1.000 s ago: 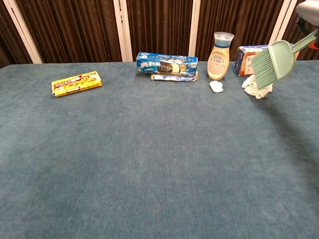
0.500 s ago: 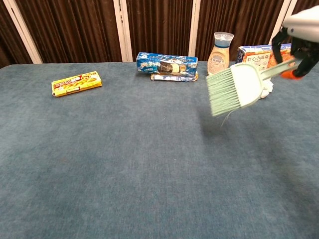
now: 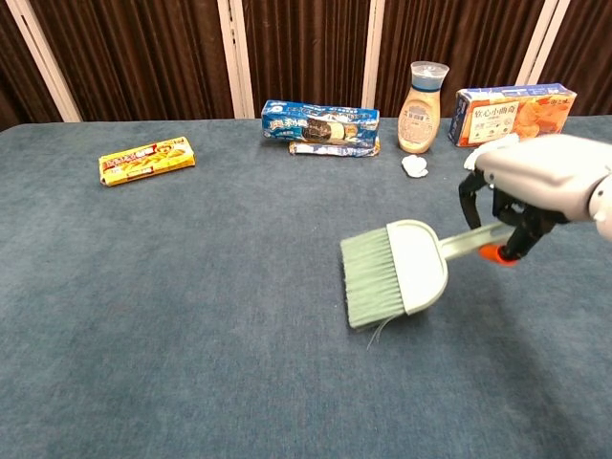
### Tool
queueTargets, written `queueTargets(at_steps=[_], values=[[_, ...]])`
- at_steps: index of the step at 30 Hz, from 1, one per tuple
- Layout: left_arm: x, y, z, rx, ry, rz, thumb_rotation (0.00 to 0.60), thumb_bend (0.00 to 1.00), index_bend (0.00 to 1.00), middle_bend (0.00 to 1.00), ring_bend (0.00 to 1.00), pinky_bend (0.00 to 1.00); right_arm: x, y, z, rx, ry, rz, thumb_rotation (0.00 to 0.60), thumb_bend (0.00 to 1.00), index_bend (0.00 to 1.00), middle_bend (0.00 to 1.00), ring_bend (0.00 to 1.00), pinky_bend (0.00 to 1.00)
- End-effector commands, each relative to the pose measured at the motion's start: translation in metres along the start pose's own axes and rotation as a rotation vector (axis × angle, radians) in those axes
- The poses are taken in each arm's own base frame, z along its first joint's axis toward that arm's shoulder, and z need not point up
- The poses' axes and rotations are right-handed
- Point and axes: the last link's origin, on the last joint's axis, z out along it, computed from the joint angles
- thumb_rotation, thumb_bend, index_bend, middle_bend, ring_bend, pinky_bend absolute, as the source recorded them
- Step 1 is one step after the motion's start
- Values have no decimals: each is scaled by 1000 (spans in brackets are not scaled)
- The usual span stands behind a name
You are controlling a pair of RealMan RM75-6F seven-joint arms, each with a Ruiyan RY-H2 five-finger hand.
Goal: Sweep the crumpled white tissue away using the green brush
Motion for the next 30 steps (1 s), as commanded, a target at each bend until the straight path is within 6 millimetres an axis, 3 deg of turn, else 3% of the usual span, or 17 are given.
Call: queueTargets(at_steps=[1,6,13,16,20,23,26,30], values=[[0,0,0,-1,0,-1,600,51,0,0,0,0,-17,2,1,-41,-42,-87,600,485,365,938,968,947],[0,-1,0,0,0,-1,600,51,0,0,0,0,-21,13,1,-89,-43,-150,600,396,42,934,942,920],[0,0,-1,-3,2,3,600,51,0,0,0,0,-24,36,-14,-154,-83,-244,600,377,0,859,876,847],[1,0,-1,-2,4,3,600,51,0,0,0,0,-21,48,-24,-161,-56,-254,600,378,0,711,735,714],[1,-1,-1,-1,8,9,600,51,0,0,0,0,-16,69,-49,-157,24,-197,600,377,0,377,343,355],[0,-2,-1,3,10,17,600,51,0,0,0,0,-12,90,-73,-145,101,-86,600,376,0,163,105,142],[0,-4,0,10,14,28,600,51,0,0,0,0,-13,115,-96,-143,165,-29,600,375,0,38,12,78],[-2,-5,1,14,16,50,600,51,0,0,0,0,-16,136,-129,-142,196,98,600,370,0,0,0,61]])
